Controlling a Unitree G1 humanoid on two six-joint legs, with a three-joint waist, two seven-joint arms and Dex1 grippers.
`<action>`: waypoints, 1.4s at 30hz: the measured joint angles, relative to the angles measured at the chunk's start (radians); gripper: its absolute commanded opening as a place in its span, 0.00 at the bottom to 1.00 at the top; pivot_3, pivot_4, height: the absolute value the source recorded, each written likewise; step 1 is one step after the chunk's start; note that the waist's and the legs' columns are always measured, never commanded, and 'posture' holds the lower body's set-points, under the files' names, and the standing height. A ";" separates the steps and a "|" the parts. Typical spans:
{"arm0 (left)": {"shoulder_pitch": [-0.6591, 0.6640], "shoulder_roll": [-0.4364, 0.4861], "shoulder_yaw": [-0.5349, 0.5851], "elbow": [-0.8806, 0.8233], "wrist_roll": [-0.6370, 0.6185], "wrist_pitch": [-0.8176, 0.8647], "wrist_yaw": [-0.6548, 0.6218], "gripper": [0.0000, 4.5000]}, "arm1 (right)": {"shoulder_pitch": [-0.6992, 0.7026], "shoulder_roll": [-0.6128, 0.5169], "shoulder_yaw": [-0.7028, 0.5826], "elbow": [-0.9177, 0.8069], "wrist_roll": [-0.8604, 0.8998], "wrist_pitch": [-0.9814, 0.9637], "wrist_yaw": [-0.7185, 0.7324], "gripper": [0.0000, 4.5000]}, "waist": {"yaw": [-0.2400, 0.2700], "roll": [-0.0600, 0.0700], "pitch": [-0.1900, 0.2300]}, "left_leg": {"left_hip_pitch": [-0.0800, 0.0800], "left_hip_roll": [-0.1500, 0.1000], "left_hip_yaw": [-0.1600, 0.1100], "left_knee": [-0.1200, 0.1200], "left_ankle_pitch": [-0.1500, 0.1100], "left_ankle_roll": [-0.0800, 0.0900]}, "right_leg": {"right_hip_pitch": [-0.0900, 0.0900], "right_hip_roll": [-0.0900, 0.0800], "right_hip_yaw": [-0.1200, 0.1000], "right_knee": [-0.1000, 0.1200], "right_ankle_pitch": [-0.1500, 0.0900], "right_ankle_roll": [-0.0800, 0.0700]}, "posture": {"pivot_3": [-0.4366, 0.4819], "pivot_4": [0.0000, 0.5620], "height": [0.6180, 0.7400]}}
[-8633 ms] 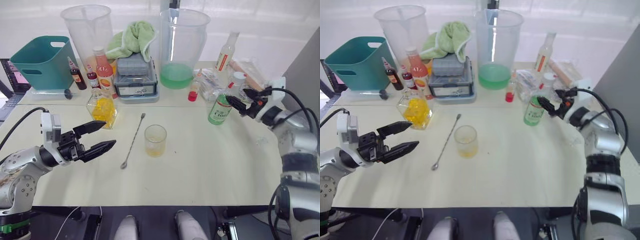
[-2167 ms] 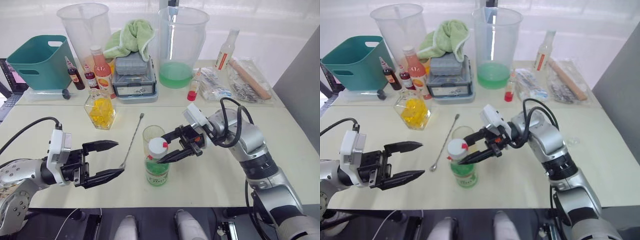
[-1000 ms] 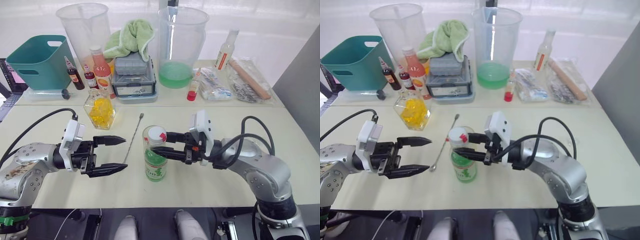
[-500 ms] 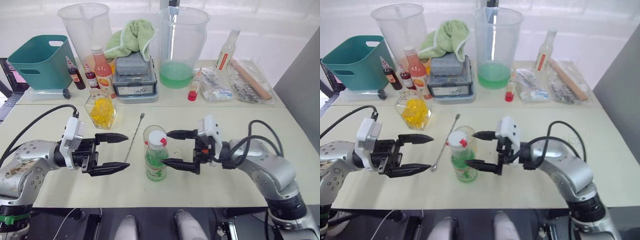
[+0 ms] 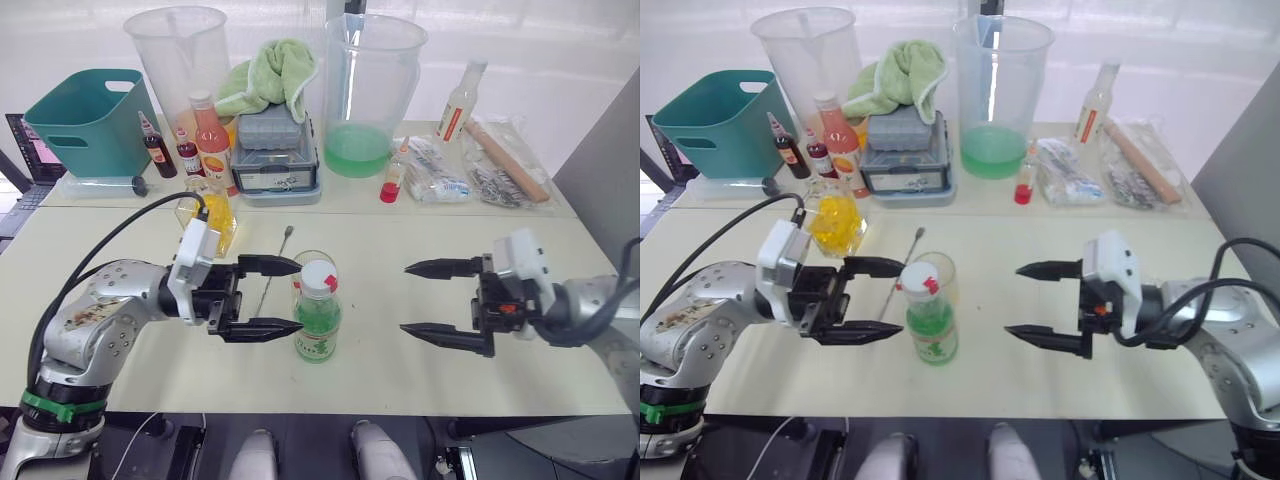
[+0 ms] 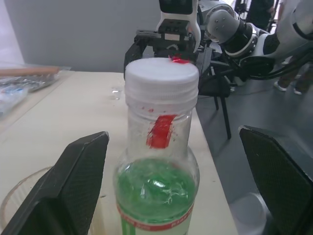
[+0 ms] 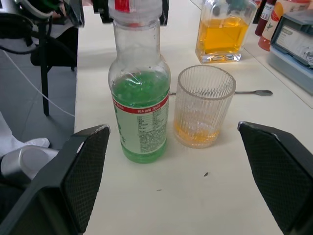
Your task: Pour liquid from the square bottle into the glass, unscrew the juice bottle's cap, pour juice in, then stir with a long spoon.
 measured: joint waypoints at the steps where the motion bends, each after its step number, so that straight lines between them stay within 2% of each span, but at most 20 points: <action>1: -0.009 -0.006 -0.010 -0.003 0.003 0.005 0.008 1.00 | 0.005 -0.007 -0.015 -0.011 0.016 0.012 -0.010 0.99 | 0.000 0.000 0.000 | 0.000 0.000 0.000 0.000 0.000 0.000 | 0.000 0.000 0.000 0.000 0.000 0.000 | 0.48 0.27 0.90; 10: -0.066 -0.089 -0.119 0.000 0.060 0.040 0.079 1.00 | 0.022 -0.018 -0.052 -0.059 0.075 0.047 -0.076 0.99 | 0.002 0.000 0.000 | 0.000 0.000 0.000 0.001 0.000 0.000 | 0.001 0.000 0.000 0.000 0.000 0.000 | 0.48 0.27 0.90; 13: -0.081 -0.099 -0.129 0.001 0.060 0.048 0.088 0.84 | 0.021 -0.019 -0.051 -0.061 0.087 0.054 -0.085 1.00 | 0.003 0.000 0.000 | 0.000 0.000 0.000 0.002 0.000 0.000 | 0.001 0.000 0.000 0.000 0.000 0.001 | 0.48 0.27 0.90; 19: -0.093 -0.092 -0.127 0.005 0.093 0.043 0.092 0.40 | -0.039 -0.019 -0.022 -0.067 0.118 0.060 -0.117 1.00 | 0.000 0.000 0.000 | 0.000 0.000 0.000 0.001 0.000 0.000 | 0.001 0.000 0.000 0.000 0.000 0.001 | 0.48 0.27 0.90; 21: -0.095 -0.087 -0.129 0.004 0.096 0.039 0.090 0.32 | -0.083 -0.012 0.001 -0.079 0.151 0.076 -0.142 1.00 | 0.000 0.000 0.000 | 0.000 0.000 0.000 0.001 0.000 0.000 | 0.001 0.000 0.000 0.000 0.000 0.000 | 0.48 0.27 0.90; 27: -0.093 -0.087 -0.137 -0.004 0.109 0.032 0.088 0.32 | -0.203 0.043 0.093 -0.094 0.224 0.129 -0.245 1.00 | 0.001 0.000 0.000 | 0.000 0.000 0.000 0.001 0.000 0.000 | 0.001 0.000 0.000 0.000 0.000 0.000 | 0.48 0.27 0.90; 32: -0.091 -0.089 -0.143 -0.017 0.126 0.019 0.087 0.32 | -0.319 0.142 0.201 -0.065 0.248 0.201 -0.370 1.00 | 0.000 0.000 0.000 | 0.001 0.000 0.000 0.001 0.000 0.000 | 0.001 0.000 0.000 0.000 0.001 0.000 | 0.48 0.27 0.90; 39: -0.072 -0.090 -0.149 -0.047 0.130 0.010 0.098 0.32 | -0.366 0.258 0.308 -0.068 0.247 0.238 -0.477 1.00 | 0.004 0.000 0.000 | 0.000 0.000 -0.001 0.001 0.000 0.000 | 0.001 0.000 0.000 0.000 0.000 0.000 | 0.48 0.27 0.90; 42: -0.065 -0.090 -0.146 -0.051 0.131 0.008 0.103 0.32 | -0.372 0.269 0.315 -0.070 0.237 0.241 -0.499 0.83 | 0.003 0.000 0.000 | 0.000 0.000 -0.001 0.001 0.000 0.000 | 0.001 0.000 0.000 0.000 0.000 0.000 | 0.48 0.27 0.90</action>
